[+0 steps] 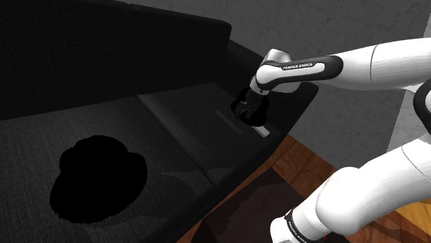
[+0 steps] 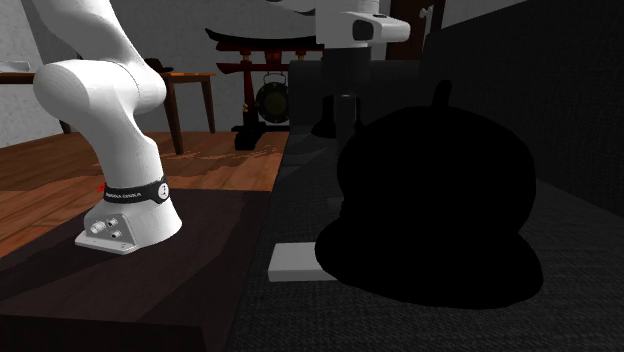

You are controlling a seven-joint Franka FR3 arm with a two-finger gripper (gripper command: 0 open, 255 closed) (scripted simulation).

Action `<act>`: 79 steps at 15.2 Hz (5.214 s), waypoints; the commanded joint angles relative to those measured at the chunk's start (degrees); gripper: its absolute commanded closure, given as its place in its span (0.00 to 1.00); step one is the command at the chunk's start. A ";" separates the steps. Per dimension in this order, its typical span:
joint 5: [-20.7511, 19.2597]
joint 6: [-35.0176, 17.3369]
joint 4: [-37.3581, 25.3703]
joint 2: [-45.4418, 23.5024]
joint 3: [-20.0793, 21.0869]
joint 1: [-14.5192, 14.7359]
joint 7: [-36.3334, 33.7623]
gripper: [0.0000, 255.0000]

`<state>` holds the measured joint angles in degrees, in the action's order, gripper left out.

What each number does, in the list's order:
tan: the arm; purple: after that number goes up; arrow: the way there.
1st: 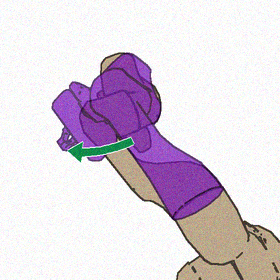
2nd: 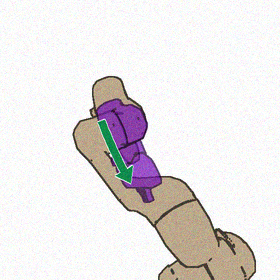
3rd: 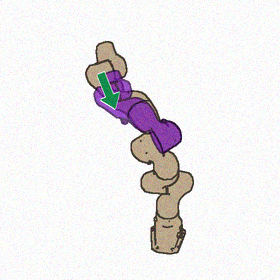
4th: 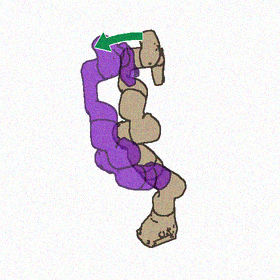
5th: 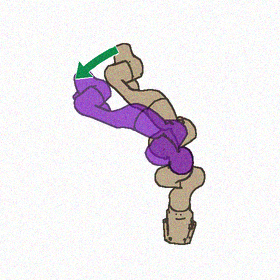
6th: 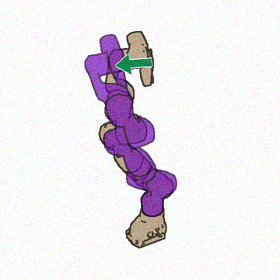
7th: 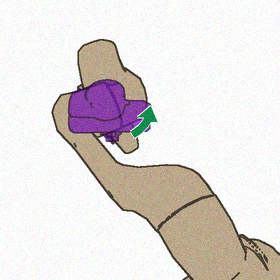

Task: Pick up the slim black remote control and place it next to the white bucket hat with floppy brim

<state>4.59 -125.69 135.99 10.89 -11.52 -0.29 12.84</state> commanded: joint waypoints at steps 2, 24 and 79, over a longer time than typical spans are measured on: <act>1.79 -3.87 -3.05 -6.57 -1.15 0.01 3.89 0.00; 5.85 -11.93 -4.48 -16.09 -1.17 -0.20 8.66 1.00; -0.86 18.43 -15.84 4.41 3.75 2.70 -5.95 1.00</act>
<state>3.76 -106.88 118.84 14.23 -8.47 2.02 8.07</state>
